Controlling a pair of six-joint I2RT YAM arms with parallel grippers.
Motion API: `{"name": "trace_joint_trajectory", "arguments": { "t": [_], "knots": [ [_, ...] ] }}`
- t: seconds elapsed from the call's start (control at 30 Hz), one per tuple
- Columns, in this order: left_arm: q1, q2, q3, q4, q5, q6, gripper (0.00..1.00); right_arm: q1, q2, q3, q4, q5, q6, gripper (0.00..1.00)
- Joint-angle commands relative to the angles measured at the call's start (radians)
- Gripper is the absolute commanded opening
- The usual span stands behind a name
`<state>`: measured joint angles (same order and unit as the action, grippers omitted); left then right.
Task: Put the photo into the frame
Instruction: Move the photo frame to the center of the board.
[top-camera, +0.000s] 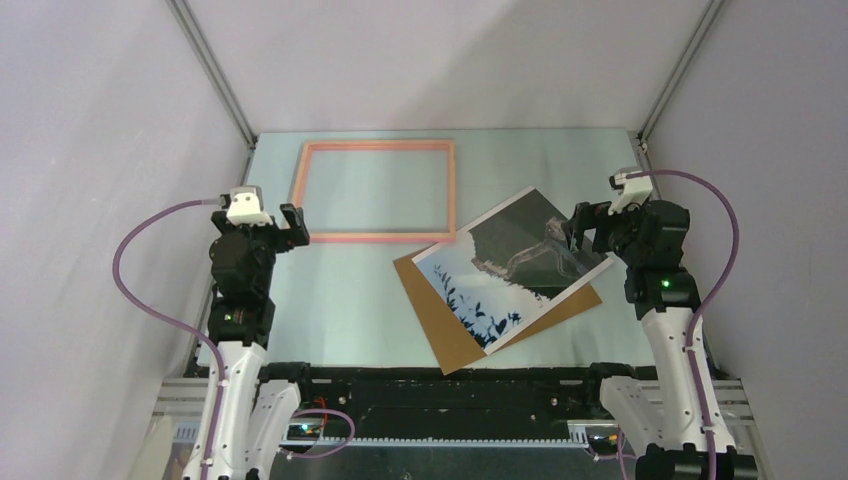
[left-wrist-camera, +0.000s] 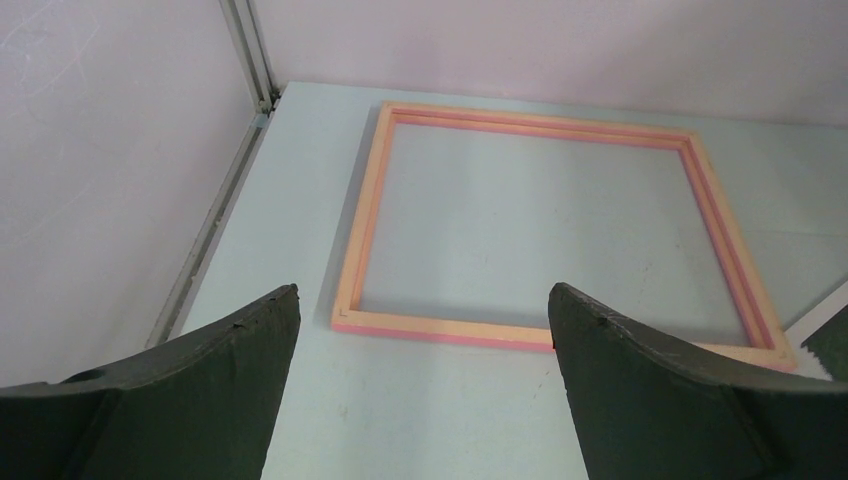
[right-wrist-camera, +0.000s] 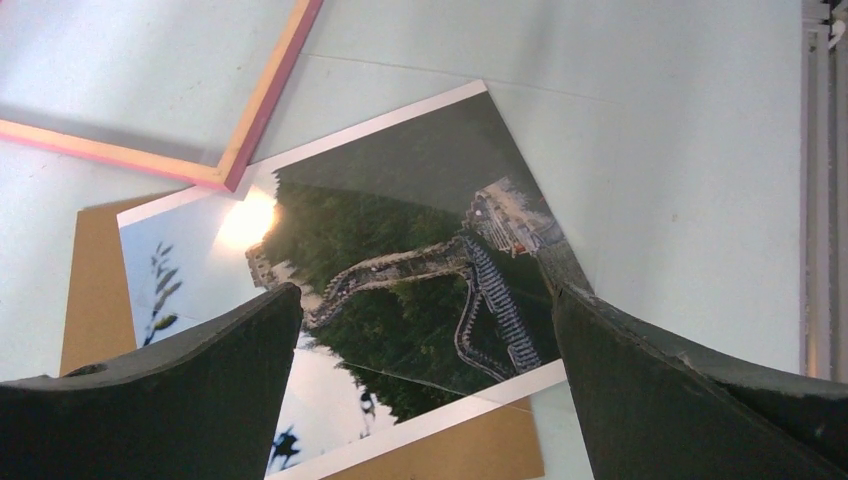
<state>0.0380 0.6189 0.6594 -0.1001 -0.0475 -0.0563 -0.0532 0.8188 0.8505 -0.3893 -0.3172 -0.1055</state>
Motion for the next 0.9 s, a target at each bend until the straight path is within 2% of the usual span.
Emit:
{"name": "trace_joint_trajectory", "arguments": {
  "t": [0.0, 0.13, 0.3, 0.53, 0.63, 0.7, 0.87],
  "knots": [
    [0.005, 0.006, 0.068, -0.024, 0.070, 0.079, 0.98, 0.029, 0.006, 0.013, 0.038, 0.004, -0.020, 1.00],
    [0.005, 0.064, 0.104, -0.032, 0.153, 0.131, 0.98, 0.082, 0.052, 0.047, 0.027, 0.038, -0.032, 1.00],
    [-0.013, 0.201, 0.158, -0.057, 0.263, 0.299, 0.98, 0.135, 0.092, 0.058, 0.018, 0.045, -0.022, 1.00],
    [-0.170, 0.384, 0.203, -0.095, 0.219, 0.633, 0.98, 0.143, 0.090, 0.024, 0.007, 0.033, -0.054, 1.00],
    [-0.227, 0.524, 0.241, -0.112, 0.175, 0.660, 0.98, 0.142, 0.076, 0.008, 0.015, 0.030, -0.062, 1.00],
    [-0.259, 0.633, 0.321, -0.147, 0.135, 0.643, 0.98, 0.140, 0.075, 0.003, 0.015, 0.026, -0.065, 1.00],
    [-0.304, 0.950, 0.514, -0.327, 0.095, 0.594, 0.98, 0.135, 0.081, -0.003, 0.011, 0.010, -0.070, 1.00]
  ]
}}
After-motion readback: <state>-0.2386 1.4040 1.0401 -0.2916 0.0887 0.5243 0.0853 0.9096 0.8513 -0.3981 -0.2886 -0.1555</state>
